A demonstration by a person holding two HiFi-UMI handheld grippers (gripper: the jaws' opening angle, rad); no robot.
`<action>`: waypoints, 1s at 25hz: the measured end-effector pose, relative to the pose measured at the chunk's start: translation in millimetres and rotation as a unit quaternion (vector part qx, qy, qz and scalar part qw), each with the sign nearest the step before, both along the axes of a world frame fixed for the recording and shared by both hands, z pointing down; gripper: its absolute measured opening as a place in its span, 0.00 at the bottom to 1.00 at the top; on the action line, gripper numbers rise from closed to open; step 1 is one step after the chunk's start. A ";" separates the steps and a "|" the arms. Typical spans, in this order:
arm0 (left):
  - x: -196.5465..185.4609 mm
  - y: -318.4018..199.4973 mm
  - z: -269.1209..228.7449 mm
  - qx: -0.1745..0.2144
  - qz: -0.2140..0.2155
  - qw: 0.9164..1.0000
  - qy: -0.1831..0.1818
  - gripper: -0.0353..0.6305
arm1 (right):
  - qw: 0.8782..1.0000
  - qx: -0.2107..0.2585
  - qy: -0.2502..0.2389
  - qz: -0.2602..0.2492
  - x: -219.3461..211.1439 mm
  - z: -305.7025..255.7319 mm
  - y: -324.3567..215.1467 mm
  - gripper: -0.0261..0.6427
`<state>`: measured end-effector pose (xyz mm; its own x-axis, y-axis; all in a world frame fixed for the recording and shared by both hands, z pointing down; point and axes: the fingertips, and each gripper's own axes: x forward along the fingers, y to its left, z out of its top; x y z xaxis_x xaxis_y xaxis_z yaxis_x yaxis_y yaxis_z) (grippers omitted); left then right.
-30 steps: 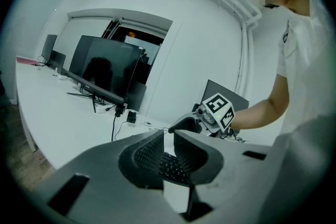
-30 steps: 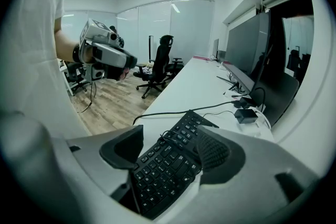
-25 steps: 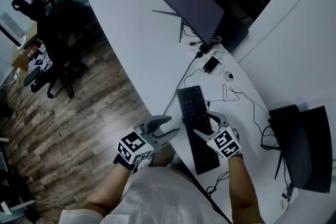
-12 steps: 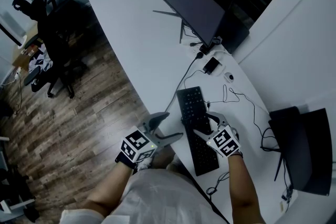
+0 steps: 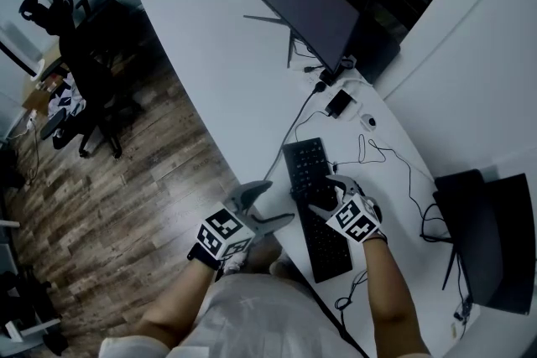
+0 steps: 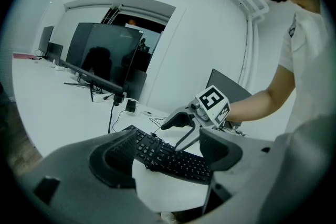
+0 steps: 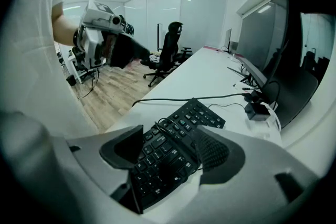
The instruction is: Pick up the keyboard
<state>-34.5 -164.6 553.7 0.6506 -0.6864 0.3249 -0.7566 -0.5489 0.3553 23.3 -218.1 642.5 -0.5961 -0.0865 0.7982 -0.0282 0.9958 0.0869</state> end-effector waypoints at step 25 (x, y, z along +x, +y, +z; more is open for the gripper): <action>11.5 -2.5 33.9 -0.056 0.022 0.998 -0.004 0.57 | 0.984 0.032 0.115 -0.133 -14.2 48.2 -10.2 0.43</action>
<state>-23.0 -167.1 587.6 0.6762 -0.6165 0.4033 -0.7358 -0.5391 0.4098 9.1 -228.3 690.7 -0.4086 -0.0065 0.9127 0.2609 0.9574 0.1236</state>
